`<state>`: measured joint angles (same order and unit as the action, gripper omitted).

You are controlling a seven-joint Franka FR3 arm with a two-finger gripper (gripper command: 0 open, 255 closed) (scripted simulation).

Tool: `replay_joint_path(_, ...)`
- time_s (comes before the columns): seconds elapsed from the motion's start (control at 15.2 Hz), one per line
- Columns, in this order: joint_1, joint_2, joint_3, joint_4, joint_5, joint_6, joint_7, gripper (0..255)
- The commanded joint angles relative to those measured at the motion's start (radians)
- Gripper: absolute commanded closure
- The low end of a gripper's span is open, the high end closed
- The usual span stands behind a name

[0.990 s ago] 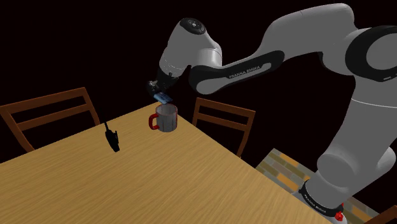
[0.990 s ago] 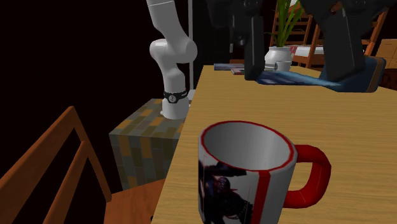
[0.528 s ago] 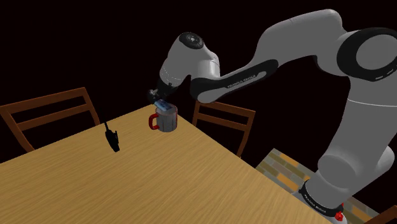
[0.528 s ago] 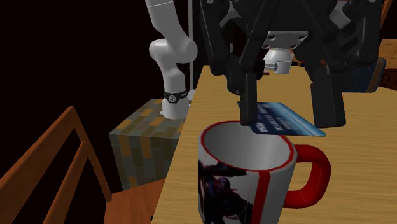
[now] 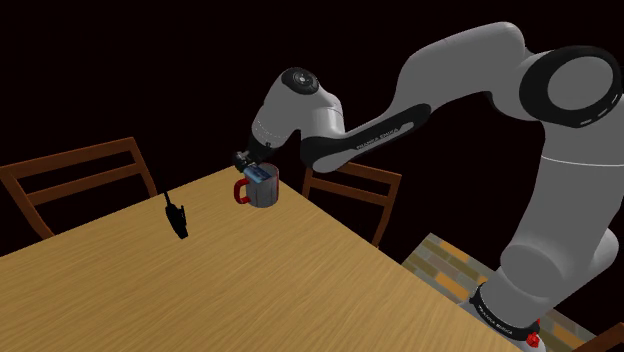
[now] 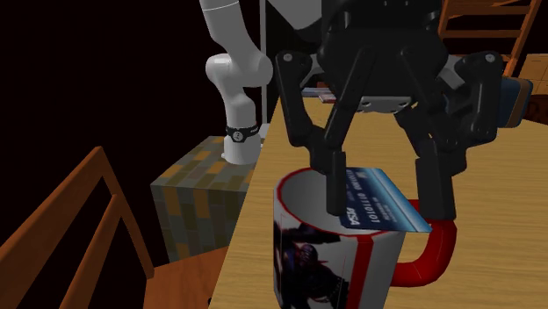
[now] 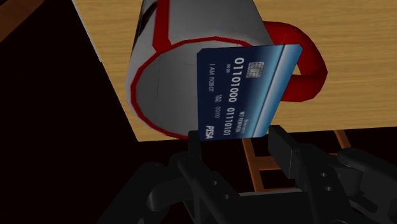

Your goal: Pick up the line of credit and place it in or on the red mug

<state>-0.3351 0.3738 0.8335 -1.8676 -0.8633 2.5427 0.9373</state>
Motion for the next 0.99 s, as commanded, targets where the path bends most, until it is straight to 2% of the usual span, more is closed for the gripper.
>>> replay_joint_path(0.0, 0.0, 0.001, -0.001, -0.001, -0.002, 0.001, 0.001, 255)
replay_joint_path(0.2, 0.0, 0.001, -0.001, -0.001, -0.002, 0.001, 0.001, 255)
replay_joint_path(0.26, 0.0, 0.001, -0.001, -0.001, -0.002, 0.001, 0.001, 0)
replay_joint_path(0.59, 0.0, 0.001, -0.001, 0.0, -0.002, 0.001, 0.001, 0)
replay_joint_path(0.86, -0.101, -0.144, 0.097, -0.071, 0.162, -0.011, -0.09, 0)
replay_joint_path(0.92, -0.1, -0.144, 0.097, -0.071, 0.162, -0.011, -0.091, 0)
